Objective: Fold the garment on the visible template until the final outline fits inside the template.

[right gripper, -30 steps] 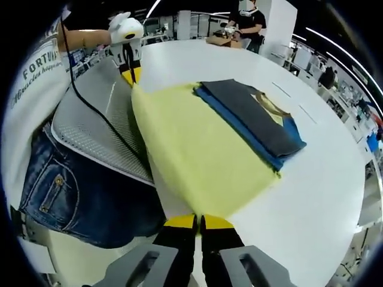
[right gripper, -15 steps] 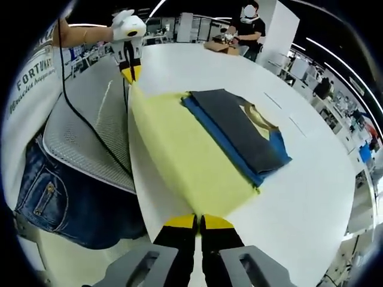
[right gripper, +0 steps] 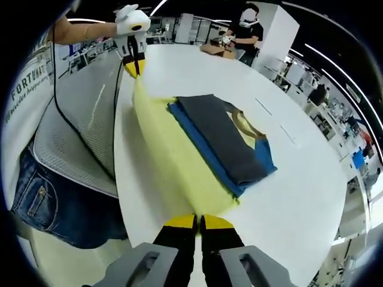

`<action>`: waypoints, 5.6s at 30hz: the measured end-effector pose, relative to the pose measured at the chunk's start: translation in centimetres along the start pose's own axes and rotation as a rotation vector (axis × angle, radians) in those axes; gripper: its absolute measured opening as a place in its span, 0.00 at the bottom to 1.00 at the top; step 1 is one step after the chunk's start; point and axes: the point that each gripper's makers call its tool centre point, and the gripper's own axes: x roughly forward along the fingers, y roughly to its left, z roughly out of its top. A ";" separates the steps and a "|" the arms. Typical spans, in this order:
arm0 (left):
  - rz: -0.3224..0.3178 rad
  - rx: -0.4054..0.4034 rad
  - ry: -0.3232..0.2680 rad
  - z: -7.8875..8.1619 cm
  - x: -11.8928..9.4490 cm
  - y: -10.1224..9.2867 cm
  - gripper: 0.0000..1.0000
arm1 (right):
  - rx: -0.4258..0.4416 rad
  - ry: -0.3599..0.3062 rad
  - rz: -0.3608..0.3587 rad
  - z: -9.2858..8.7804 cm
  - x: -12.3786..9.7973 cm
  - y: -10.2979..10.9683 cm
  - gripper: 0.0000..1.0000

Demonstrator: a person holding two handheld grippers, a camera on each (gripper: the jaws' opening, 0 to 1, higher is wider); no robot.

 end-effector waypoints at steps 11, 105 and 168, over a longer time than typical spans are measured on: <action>0.077 0.035 -0.024 2.0 -0.7 3.6 0.00 | -0.022 -0.019 -0.057 1.4 -0.2 -3.0 0.00; 0.274 -0.002 0.022 3.3 8.8 26.7 0.00 | -0.004 0.087 -0.268 4.9 13.7 -23.0 0.00; 0.444 -0.409 -0.115 -0.7 10.0 29.7 0.15 | 0.539 -0.125 -0.347 3.6 15.3 -25.3 0.05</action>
